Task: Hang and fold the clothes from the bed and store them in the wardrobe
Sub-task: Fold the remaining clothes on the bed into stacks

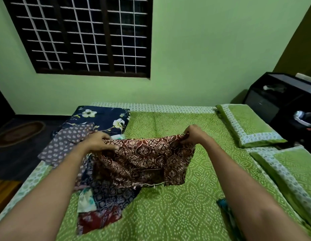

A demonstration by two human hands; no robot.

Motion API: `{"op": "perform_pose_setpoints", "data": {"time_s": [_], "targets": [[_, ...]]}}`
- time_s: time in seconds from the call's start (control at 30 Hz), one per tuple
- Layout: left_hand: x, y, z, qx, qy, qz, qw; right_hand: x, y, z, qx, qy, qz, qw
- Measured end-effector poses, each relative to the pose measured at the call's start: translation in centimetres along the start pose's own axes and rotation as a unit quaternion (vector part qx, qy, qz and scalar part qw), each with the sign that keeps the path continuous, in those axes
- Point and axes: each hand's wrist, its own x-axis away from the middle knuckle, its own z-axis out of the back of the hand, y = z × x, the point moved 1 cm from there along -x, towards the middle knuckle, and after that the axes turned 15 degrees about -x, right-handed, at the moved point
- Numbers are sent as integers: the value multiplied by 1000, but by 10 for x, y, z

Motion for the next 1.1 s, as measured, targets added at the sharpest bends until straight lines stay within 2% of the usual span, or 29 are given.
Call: {"op": "perform_pose_setpoints", "data": {"time_s": [0.07, 0.1, 0.13, 0.17, 0.23, 0.27, 0.3, 0.33, 0.37, 0.43, 0.47, 0.5, 0.6, 0.67, 0.7, 0.8, 0.83, 0.9, 0.97, 1.03, 1.1], "targets": [[0, -6, -1, -112, 39, 9, 993, 2, 2, 0, 62, 102, -23, 993], [-1, -7, -1, -143, 76, 8, 987, 5, -2, 1, 102, 127, -16, 987], [-2, -5, -2, -155, 92, -8, 984, 6, -6, 3, 137, 126, 1, 983], [-3, -1, -4, -136, 69, -24, 988, 7, -12, 5, 149, 96, 19, 984], [1, 17, -7, -13, -32, -35, 999, 14, -24, 7, 47, -22, -2, 999], [6, 29, -7, 68, -68, -31, 995, 17, -31, 7, -39, -83, -31, 995], [6, 38, -7, 145, -70, -14, 987, 17, -34, 5, -158, -120, -66, 978], [5, 47, -7, 218, -49, 7, 975, 18, -35, 3, -286, -118, -93, 946], [3, 52, -7, 283, -5, 38, 958, 19, -35, 3, -368, -86, -115, 919], [3, 60, -6, 378, 77, 115, 915, 23, -34, 1, -428, -45, -137, 892], [4, 63, -6, 398, 92, 139, 902, 27, -38, -3, -426, -67, -141, 891], [2, 66, -10, 385, 84, 140, 909, 31, -44, -10, -425, -108, -145, 887], [8, 86, -16, 279, 18, 58, 958, 37, -67, -29, -477, -195, -157, 843], [11, 99, -21, 247, -26, 2, 969, 44, -87, -35, -501, -226, -150, 822], [14, 105, -22, 243, -43, -28, 969, 48, -96, -36, -493, -238, -138, 825], [21, 112, -21, 244, -91, -82, 962, 56, -111, -34, -413, -225, -92, 878], [21, 109, -22, 267, -108, -85, 954, 56, -112, -34, -404, -239, -73, 880], [28, 103, -24, 335, -136, -99, 927, 53, -111, -35, -406, -285, -58, 866], [27, 94, -30, 359, -133, -108, 917, 52, -104, -36, -437, -308, -62, 843], [26, 89, -34, 342, -113, -112, 926, 47, -96, -40, -466, -283, -32, 838], [23, 87, -34, 312, -86, -102, 941, 42, -89, -45, -453, -196, 27, 869]]}}
